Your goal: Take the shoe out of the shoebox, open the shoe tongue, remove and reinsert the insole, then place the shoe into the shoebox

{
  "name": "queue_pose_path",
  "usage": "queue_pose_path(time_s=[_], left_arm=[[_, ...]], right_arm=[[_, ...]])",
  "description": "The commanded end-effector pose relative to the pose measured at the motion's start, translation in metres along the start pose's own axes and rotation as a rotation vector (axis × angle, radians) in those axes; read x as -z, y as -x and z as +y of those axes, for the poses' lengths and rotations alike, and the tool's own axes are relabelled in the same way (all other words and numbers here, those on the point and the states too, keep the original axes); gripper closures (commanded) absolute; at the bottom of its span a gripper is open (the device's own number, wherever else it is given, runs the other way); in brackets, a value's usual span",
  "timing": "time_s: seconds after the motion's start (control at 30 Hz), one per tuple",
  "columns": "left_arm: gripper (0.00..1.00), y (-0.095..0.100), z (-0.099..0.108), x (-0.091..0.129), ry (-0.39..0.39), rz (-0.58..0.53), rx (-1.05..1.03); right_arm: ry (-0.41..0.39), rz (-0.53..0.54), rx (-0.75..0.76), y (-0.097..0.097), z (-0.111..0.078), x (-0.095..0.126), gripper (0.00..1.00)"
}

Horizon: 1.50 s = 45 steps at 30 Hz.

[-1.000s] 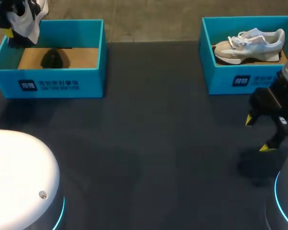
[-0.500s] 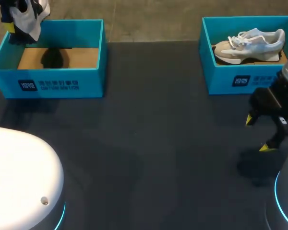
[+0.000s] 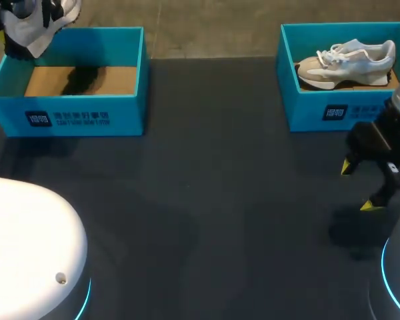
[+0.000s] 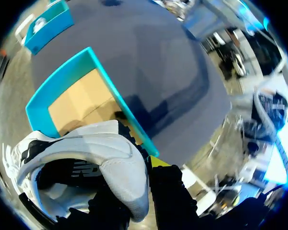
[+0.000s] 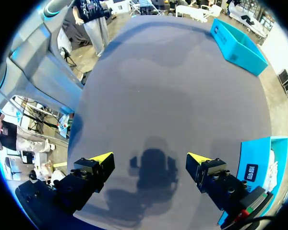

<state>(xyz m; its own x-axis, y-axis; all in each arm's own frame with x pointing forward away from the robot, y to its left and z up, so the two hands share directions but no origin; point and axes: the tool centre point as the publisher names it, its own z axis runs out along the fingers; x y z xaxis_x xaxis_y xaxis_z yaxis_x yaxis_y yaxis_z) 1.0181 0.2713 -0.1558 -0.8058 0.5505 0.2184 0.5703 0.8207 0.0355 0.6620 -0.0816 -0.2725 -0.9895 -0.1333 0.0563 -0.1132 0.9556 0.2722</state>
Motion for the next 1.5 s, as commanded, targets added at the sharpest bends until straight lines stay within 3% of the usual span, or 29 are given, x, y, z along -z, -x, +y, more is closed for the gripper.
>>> queue_pose_path(time_s=[0.03,0.2,0.7,0.8,1.0,1.13,1.23,1.5], left_arm=[[1.00,-0.007,0.007,-0.006,0.081,-0.081,-0.332],[1.00,-0.020,0.011,0.000,0.209,-0.147,-0.579],[1.00,-0.021,0.019,0.005,0.214,-0.175,-0.574],[1.00,-0.016,0.033,0.005,0.196,-0.244,-0.701],[1.00,-0.004,0.045,-0.001,0.285,-0.300,-0.938],[1.00,-0.003,0.047,0.002,0.373,-0.256,-0.976],[1.00,0.002,0.052,0.003,0.462,-0.161,-0.970],[1.00,0.002,0.052,0.003,0.462,-0.161,-0.970]], right_arm=[[-0.004,0.001,-0.001,0.001,0.001,-0.001,0.00],[-0.004,0.001,-0.001,0.001,0.001,-0.001,0.00],[-0.004,0.001,-0.001,0.001,0.001,-0.001,0.00],[-0.004,0.001,-0.001,0.001,0.001,-0.001,0.00],[-0.004,0.001,-0.001,0.001,0.001,-0.001,0.00],[-0.004,0.001,-0.001,0.001,0.001,-0.001,0.00],[-0.004,0.001,-0.001,0.001,0.001,-0.001,0.00],[-0.004,0.001,-0.001,0.001,0.001,-0.001,0.00]])
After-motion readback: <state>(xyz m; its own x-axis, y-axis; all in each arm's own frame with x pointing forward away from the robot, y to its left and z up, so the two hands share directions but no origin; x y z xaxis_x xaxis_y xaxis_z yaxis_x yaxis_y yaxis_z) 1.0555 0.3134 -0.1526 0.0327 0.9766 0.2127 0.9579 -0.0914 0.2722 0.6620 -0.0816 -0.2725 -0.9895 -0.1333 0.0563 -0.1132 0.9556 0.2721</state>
